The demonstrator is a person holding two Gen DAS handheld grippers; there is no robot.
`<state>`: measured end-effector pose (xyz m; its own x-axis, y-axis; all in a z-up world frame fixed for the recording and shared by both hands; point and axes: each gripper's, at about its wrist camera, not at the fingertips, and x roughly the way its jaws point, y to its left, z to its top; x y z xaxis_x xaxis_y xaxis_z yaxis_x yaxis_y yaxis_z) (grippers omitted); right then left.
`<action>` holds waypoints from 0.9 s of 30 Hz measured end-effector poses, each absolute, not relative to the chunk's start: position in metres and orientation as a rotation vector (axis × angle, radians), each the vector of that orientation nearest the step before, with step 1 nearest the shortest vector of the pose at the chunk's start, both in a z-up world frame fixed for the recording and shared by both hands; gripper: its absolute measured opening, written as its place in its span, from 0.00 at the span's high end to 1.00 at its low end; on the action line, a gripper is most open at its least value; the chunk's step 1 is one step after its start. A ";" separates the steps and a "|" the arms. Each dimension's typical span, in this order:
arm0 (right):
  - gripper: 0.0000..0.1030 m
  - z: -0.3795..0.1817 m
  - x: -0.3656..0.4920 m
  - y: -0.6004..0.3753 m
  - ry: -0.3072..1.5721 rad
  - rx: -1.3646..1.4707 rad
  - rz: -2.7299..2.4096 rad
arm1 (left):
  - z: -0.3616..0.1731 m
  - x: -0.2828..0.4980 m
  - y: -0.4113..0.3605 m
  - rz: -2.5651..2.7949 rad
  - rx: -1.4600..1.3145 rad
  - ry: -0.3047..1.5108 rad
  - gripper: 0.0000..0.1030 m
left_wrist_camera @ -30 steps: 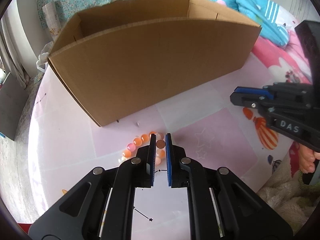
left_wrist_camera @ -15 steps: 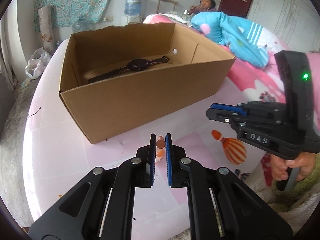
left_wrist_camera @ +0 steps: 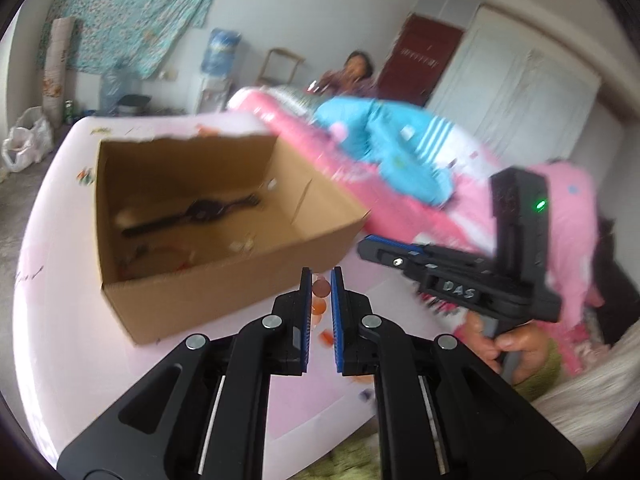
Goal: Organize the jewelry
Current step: 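Lift the bracelet and hoop with both grippers and carry them over the box, then open both grippers to drop the bracelet and hoop into the box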
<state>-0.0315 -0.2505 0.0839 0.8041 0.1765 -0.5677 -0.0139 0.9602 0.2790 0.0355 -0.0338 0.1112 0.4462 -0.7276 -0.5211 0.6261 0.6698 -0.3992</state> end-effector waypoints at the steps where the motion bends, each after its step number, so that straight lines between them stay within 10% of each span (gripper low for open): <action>1: 0.89 0.090 -0.032 -0.253 0.614 0.271 0.103 | 0.119 0.038 -0.034 -0.863 -0.173 0.704 0.92; 12: 0.89 0.120 0.015 -0.283 0.513 0.280 0.129 | 0.153 0.098 -0.052 -0.853 -0.151 0.641 0.92; 27: 0.89 0.101 0.089 -0.332 0.581 0.316 0.158 | 0.041 0.200 -0.160 -0.920 -0.173 1.132 0.92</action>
<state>0.0889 -0.3320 0.1010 0.8259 0.2343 -0.5129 -0.0576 0.9398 0.3367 0.2003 -0.1600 0.0406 0.1137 -0.7046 -0.7005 0.5417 0.6349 -0.5508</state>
